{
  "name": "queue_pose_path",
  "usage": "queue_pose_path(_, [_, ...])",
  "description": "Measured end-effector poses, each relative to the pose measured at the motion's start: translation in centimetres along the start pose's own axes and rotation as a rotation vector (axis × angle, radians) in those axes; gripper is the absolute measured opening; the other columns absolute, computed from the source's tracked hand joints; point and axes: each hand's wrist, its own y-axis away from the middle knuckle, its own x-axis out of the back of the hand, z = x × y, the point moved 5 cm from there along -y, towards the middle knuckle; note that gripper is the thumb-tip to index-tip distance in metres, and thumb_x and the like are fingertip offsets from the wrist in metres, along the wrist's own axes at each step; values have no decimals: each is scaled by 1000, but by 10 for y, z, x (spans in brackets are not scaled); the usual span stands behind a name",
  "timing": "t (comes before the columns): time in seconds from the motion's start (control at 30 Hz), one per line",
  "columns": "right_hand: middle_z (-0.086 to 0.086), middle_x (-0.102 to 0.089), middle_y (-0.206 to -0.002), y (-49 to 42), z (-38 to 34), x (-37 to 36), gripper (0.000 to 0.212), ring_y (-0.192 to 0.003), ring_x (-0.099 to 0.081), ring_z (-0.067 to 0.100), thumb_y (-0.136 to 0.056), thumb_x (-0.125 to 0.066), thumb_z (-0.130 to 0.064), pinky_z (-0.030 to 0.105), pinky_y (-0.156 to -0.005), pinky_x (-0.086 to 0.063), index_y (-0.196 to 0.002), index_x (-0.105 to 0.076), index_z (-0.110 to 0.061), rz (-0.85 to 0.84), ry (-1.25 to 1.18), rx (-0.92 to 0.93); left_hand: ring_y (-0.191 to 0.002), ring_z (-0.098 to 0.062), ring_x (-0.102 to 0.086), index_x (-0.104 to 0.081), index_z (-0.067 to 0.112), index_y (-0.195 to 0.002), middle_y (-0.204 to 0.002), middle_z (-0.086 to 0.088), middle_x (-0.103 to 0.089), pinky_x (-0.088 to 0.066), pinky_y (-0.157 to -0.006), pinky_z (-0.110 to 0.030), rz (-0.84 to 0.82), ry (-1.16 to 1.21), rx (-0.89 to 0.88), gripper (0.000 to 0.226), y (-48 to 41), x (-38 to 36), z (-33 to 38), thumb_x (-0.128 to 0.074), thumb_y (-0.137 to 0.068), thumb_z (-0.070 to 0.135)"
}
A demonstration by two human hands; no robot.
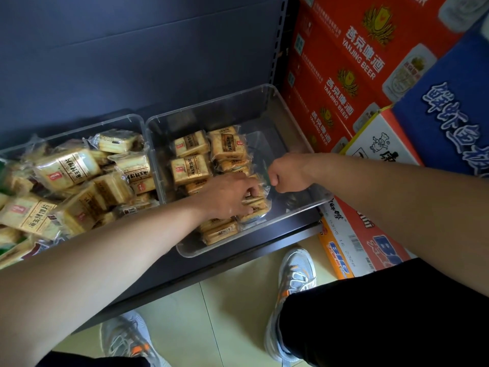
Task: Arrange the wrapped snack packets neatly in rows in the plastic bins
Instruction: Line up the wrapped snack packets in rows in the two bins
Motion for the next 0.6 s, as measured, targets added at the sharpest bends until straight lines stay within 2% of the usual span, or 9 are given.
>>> queue_pose_path(0.1, [2,-63,-92,0,-2,0,13,-92,-59,21,-99,-56,-18,26,-65,-38,-99,-66,-9,-11,-3,9,-104,-16,-52,-56,35,-110,-99,13,-48,-42,-80,-35,15,-1,10,28,2,1,-5,-71,-88,43])
queue_pose_path(0.17, [-1,-62,-92,-1,-5,-2,12,-92,-58,20,-98,-60,-21,25,-61,-38,-102,-67,-12,-14,-5,9,-108,-16,-52,-56,35,-111,-102,13,-48,-46,-87,-37,31,-44,2,27,3,0,-1,-70,-89,44])
queue_pose_path(0.3, [3,-70,-99,-6,-13,-14,35,-94,-64,23,-93,-69,-41,29,-75,-49,-107,-71,-9,-37,-25,0,-119,-20,-48,-60,32,-117,-118,5,-55,-45,-92,-37,49,-123,32,30,4,4,2,-67,-91,47])
queue_pose_path(0.4, [8,-70,-106,-12,-20,-24,46,-95,-65,27,-89,-73,-46,28,-72,-45,-113,-69,-6,-25,-20,-18,-122,-21,-47,-64,30,-116,-125,2,-55,-46,-96,-40,29,-115,56,27,8,10,-3,-67,-93,42])
queue_pose_path(0.47, [7,-66,-102,-16,-26,-28,41,-90,-61,24,-91,-72,-43,26,-69,-42,-113,-66,-10,10,16,-16,-121,-21,-49,-65,30,-115,-124,3,-56,-47,-96,-40,16,-62,72,24,14,18,-7,-67,-93,39])
queue_pose_path(0.57, [2,-55,-88,-20,-34,-27,27,-81,-54,22,-95,-65,-43,25,-56,-37,-95,-60,-16,53,61,-31,-111,-14,-53,-65,34,-112,-120,11,-56,-50,-91,-37,37,4,150,19,32,41,-16,-67,-93,38])
queue_pose_path(0.6, [1,-55,-88,-20,-38,-25,26,-80,-55,21,-95,-64,-42,25,-57,-38,-91,-57,-16,50,70,-28,-109,-14,-54,-65,36,-111,-118,12,-56,-51,-90,-36,52,9,172,18,41,49,-19,-67,-93,38])
